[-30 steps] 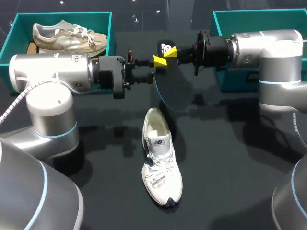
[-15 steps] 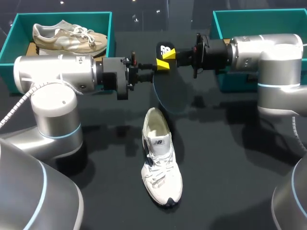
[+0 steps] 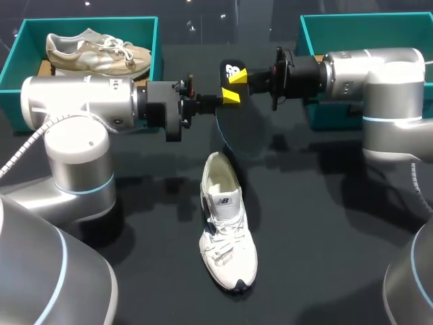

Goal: Take the shoe out of the shoebox, open the shoe tongue, remove and reinsert the insole, then place the shoe into the shoebox

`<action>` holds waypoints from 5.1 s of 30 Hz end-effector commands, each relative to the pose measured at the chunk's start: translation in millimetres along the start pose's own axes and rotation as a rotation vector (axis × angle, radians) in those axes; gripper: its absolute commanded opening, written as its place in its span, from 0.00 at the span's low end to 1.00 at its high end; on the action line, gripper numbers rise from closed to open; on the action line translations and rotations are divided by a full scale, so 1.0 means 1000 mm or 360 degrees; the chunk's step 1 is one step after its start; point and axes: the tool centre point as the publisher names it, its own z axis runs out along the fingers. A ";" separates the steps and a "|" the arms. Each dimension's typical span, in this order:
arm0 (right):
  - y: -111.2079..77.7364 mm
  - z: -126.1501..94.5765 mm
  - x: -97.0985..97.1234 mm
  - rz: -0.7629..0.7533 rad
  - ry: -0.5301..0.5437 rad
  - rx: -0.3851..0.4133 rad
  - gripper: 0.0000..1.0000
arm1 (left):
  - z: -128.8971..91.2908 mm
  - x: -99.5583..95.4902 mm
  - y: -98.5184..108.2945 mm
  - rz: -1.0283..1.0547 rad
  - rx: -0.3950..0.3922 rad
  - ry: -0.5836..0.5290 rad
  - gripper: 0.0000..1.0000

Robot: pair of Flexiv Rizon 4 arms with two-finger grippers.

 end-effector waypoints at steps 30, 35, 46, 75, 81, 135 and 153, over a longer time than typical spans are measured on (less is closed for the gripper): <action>-0.039 -0.059 -0.009 -0.0117 0.0057 0.0116 1.00 | -0.087 -0.008 -0.049 -0.0405 -0.0109 0.0104 0.00; -0.039 -0.059 -0.009 -0.0117 0.0057 0.0116 1.00 | -0.093 -0.011 -0.049 -0.0907 -0.0106 0.0115 0.00; -0.039 -0.059 -0.009 -0.0117 0.0057 0.0116 1.00 | -0.093 -0.011 -0.048 -0.1351 0.0003 0.0049 0.00; -0.039 -0.059 -0.009 -0.0117 0.0057 0.0116 1.00 | -0.093 -0.034 -0.042 -0.2859 -0.0159 0.0046 0.00; -0.039 -0.059 -0.009 -0.0117 0.0057 0.0116 1.00 | -0.099 -0.042 -0.039 -0.3142 -0.0129 0.0023 0.00; -0.039 -0.059 -0.009 -0.0117 0.0057 0.0116 1.00 | -0.048 0.037 -0.029 -0.4798 0.0055 0.0141 0.00; -0.046 -0.063 -0.008 -0.0156 -0.0039 0.0095 1.00 | -0.033 0.052 -0.024 -0.4983 0.0160 0.0059 0.00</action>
